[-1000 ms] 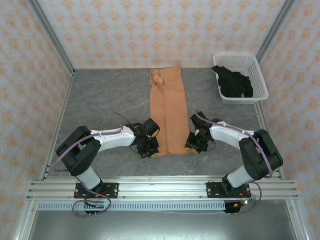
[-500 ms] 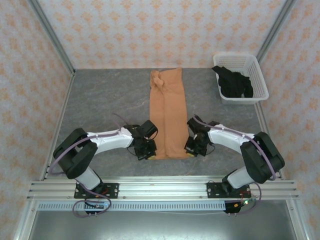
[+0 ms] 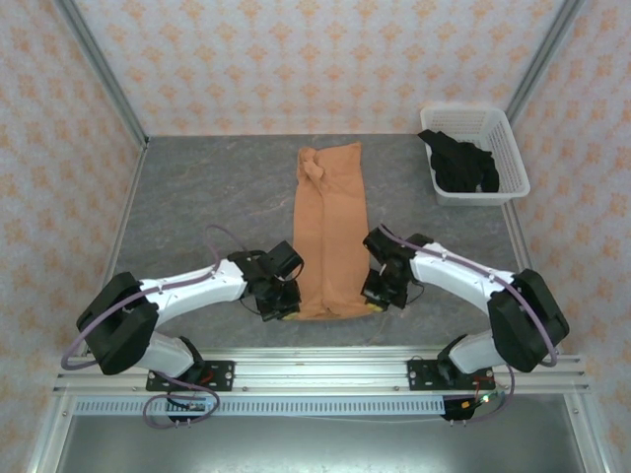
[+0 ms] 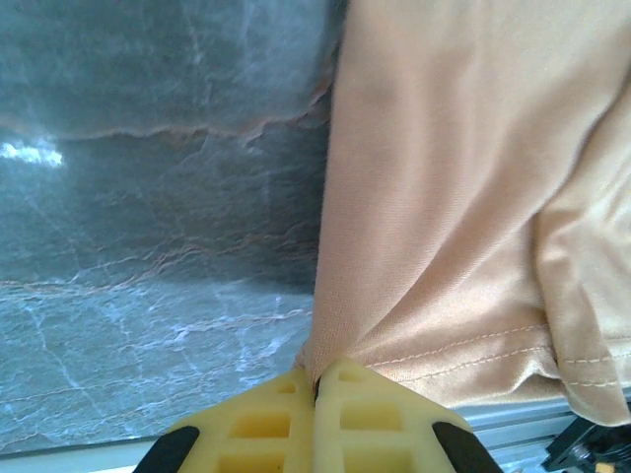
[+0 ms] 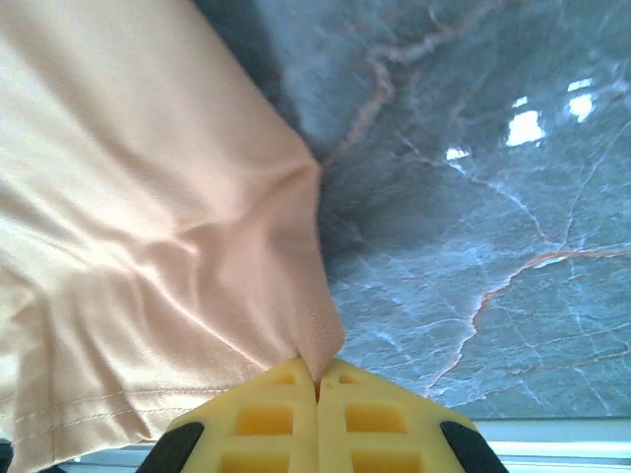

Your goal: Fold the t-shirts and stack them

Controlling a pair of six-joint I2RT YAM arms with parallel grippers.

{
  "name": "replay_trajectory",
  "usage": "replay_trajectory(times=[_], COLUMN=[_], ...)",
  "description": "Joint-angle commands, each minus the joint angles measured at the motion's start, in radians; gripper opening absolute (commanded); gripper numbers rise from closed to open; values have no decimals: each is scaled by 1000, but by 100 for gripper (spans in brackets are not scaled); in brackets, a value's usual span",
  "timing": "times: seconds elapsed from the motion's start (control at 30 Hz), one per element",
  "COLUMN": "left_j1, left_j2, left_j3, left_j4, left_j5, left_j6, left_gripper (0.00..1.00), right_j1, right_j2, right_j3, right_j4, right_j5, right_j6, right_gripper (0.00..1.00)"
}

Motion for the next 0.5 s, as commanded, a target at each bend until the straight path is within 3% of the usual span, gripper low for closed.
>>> replay_trajectory(times=[0.0, 0.2, 0.47], left_j1=[31, 123, 240], left_j2=[-25, -24, 128], left_j3=[49, 127, 315], left_j4=[-30, -28, -36], left_j5=[-81, -108, -71], left_j6=[-23, -9, 70], left_gripper=[0, 0, 0], right_j1=[0, -39, -110], right_j2=[-25, 24, 223], right_j3=[71, 195, 487], right_j4=[-110, -139, -176], right_j5=[105, 175, 218], right_j6=[40, 29, -84], right_gripper=[0, 0, 0])
